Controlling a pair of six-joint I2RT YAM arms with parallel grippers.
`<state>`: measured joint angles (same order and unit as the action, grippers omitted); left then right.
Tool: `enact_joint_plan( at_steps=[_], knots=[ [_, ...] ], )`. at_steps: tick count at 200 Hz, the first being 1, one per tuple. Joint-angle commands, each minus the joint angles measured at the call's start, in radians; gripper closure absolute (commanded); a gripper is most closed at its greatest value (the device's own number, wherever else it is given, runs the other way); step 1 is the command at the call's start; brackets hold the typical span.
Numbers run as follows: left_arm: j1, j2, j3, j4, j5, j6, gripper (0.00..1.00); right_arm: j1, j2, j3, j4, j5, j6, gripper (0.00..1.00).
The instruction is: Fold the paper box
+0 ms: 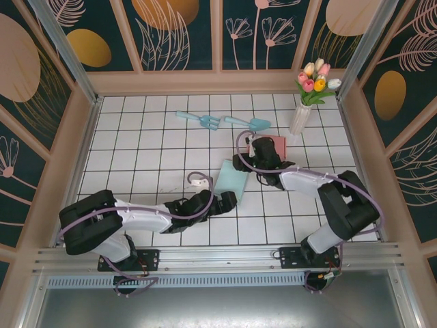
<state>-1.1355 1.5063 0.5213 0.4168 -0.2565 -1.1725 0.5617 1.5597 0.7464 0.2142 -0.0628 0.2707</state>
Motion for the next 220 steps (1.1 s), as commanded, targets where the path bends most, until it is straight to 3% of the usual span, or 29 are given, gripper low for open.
enact_joint_plan(
  at_steps=[1,52,96,197,220],
  knots=[
    [-0.002,0.019,0.029,0.028,-0.036,-0.023,0.02,-0.009,0.044,0.048,0.025,-0.066,-0.017,0.41],
    [0.017,0.094,0.075,0.03,-0.015,-0.025,0.02,-0.008,0.109,0.051,0.041,-0.093,0.023,0.42],
    [0.061,0.102,0.085,0.01,-0.069,-0.023,0.02,-0.009,0.11,0.022,0.024,-0.09,0.059,0.42],
    [0.183,0.146,0.138,-0.032,-0.069,0.015,0.02,-0.007,-0.079,-0.208,0.136,-0.223,0.199,0.46],
    [0.213,0.147,0.14,-0.036,-0.067,0.016,0.02,-0.002,-0.108,-0.244,0.136,-0.166,0.209,0.45]
  ],
)
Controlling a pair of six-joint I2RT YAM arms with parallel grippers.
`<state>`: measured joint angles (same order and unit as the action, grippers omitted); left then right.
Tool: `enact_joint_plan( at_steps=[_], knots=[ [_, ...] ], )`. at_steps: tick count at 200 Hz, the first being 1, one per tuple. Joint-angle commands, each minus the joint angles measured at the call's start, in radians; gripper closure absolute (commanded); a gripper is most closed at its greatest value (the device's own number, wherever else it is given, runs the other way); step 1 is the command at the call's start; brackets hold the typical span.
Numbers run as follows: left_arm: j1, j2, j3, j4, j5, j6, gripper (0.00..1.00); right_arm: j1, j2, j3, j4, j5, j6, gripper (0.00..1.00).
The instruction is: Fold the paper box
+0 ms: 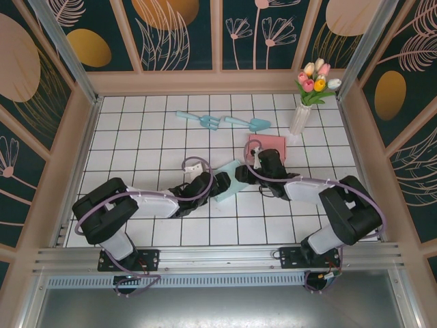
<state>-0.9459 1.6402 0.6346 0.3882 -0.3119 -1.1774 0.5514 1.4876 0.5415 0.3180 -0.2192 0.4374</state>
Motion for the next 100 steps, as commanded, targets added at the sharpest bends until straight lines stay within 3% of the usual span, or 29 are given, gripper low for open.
enact_joint_plan(
  at_steps=[1,33,49,75,100],
  knots=[
    [0.023,0.014,0.027,-0.007,-0.012,0.022,0.02,0.008,-0.037,-0.04,0.033,-0.005,0.043,0.45],
    [0.024,0.04,0.048,-0.015,0.005,0.029,0.02,0.01,-0.012,-0.044,0.036,0.026,0.039,0.46],
    [0.024,0.06,0.064,-0.017,0.017,0.033,0.03,0.016,0.014,-0.04,0.064,-0.02,0.035,0.55],
    [0.027,0.067,0.093,-0.038,0.017,0.051,0.08,0.04,0.033,-0.012,0.062,-0.039,0.037,0.63],
    [0.055,0.06,0.13,-0.074,0.02,0.088,0.16,0.062,0.033,0.025,0.047,-0.028,0.036,0.64]
  ],
)
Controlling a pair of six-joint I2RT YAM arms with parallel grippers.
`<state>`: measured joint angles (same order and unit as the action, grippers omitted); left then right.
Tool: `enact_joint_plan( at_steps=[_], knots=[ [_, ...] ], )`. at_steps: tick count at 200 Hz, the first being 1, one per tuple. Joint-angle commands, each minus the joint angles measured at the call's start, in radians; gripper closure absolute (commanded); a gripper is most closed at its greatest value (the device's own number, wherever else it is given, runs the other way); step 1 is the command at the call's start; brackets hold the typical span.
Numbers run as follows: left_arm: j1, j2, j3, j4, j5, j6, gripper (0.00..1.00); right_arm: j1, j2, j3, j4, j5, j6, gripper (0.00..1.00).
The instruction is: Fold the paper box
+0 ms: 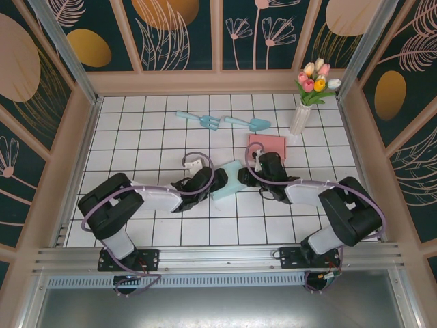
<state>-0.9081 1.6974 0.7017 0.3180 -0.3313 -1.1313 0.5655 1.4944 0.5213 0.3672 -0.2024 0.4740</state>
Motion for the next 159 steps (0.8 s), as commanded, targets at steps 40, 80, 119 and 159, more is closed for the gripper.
enact_joint_plan(
  at_steps=[40,80,119,159],
  knots=[
    [0.084,-0.003,0.162,-0.078,0.038,0.135,0.23,0.076,0.056,0.145,0.007,-0.016,0.005,0.64],
    [0.165,0.056,0.265,-0.106,0.06,0.26,0.23,0.086,0.161,0.279,0.017,-0.007,0.006,0.64],
    [0.242,0.156,0.37,-0.112,0.097,0.349,0.22,0.086,0.28,0.39,0.028,0.018,-0.001,0.63],
    [0.292,0.243,0.455,-0.134,0.09,0.408,0.21,0.086,0.369,0.471,0.032,0.051,-0.025,0.64]
  ],
)
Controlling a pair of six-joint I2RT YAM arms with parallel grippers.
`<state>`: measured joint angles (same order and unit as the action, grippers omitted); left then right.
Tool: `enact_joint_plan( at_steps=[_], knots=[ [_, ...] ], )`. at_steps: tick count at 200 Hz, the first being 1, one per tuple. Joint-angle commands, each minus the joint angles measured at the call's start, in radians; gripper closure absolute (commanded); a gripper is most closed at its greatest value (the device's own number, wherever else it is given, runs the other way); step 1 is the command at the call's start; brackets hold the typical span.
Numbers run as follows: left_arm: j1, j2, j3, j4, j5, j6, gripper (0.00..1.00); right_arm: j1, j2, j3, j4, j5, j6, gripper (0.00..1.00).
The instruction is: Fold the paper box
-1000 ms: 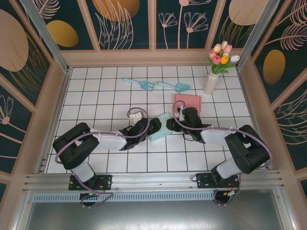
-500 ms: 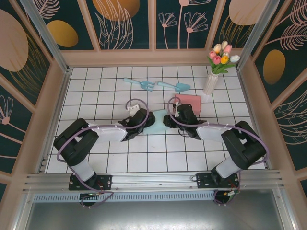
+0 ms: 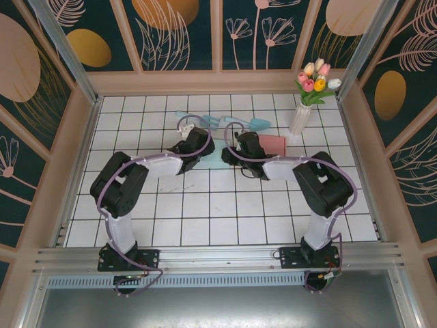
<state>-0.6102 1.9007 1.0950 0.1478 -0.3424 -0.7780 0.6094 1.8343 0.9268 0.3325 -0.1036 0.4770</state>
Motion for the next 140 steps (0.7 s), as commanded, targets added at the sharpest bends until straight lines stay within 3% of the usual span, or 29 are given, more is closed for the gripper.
enact_joint_plan(
  at_steps=[1,74,140],
  knots=[
    [-0.005,0.041,0.063,0.036,0.102,0.056,0.21,0.042,0.03,0.065,0.069,-0.047,-0.028,0.63],
    [0.037,0.091,0.089,-0.029,-0.023,0.06,0.02,0.034,0.021,0.048,0.098,0.016,-0.044,0.59],
    [0.098,0.014,0.056,-0.084,-0.044,0.042,0.01,0.023,-0.087,-0.027,0.08,0.075,-0.043,0.53]
  ],
)
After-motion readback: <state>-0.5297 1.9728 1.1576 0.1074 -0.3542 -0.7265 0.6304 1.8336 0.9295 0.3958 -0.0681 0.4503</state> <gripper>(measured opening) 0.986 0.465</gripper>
